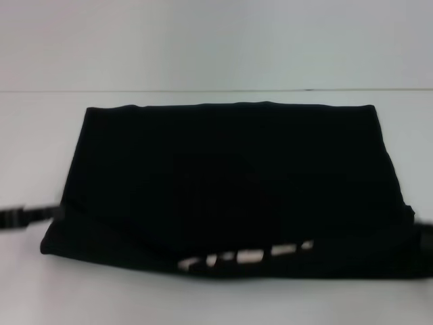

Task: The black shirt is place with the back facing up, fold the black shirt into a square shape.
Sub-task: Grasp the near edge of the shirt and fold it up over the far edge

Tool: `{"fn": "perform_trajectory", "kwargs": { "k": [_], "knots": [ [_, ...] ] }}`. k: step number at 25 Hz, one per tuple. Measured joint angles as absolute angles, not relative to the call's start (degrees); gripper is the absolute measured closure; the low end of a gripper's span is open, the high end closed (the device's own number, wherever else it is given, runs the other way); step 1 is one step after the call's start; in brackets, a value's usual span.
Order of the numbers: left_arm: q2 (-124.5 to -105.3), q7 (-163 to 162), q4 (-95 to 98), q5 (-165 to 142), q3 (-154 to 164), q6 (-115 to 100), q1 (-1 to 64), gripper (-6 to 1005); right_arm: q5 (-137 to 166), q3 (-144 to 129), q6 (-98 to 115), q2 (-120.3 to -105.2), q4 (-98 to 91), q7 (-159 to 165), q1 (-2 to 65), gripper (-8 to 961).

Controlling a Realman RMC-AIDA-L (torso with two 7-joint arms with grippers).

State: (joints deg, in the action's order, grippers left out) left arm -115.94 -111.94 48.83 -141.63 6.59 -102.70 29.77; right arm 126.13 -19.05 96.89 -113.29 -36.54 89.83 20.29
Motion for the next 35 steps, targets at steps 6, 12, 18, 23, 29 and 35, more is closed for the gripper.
{"fn": "perform_trajectory", "kwargs": {
  "k": [6, 12, 18, 23, 29, 35],
  "knots": [
    [-112.82, -112.18, 39.17, -141.56, 9.94, -83.50, 39.58, 998, 126.12, -17.14, 86.17, -112.81, -36.09, 92.57, 28.44, 909],
    [-113.24, -112.23, 35.14, -141.40, 13.93, -69.48, 45.05, 998, 126.21, -17.77, 75.60, -112.39, -33.76, 94.88, 33.31, 910],
    [-113.61, -111.78, 31.07, -141.27, 16.50, -56.14, 48.83, 998, 126.32, -19.82, 61.93, -111.67, -27.98, 95.85, 39.20, 909],
    [-114.15, -111.41, 29.49, -141.12, 18.51, -47.98, 50.38, 999, 126.17, -22.68, 51.34, -112.61, -26.17, 96.80, 44.11, 909],
    [-115.54, -110.36, 29.43, -141.05, 19.73, -41.61, 51.40, 999, 126.16, -24.00, 44.54, -113.01, -23.37, 96.83, 47.80, 910],
    [-116.57, -107.74, 29.18, -140.13, 19.79, -37.51, 52.37, 998, 126.05, -26.04, 38.14, -114.10, -22.82, 96.85, 50.20, 910]
  ]
}}
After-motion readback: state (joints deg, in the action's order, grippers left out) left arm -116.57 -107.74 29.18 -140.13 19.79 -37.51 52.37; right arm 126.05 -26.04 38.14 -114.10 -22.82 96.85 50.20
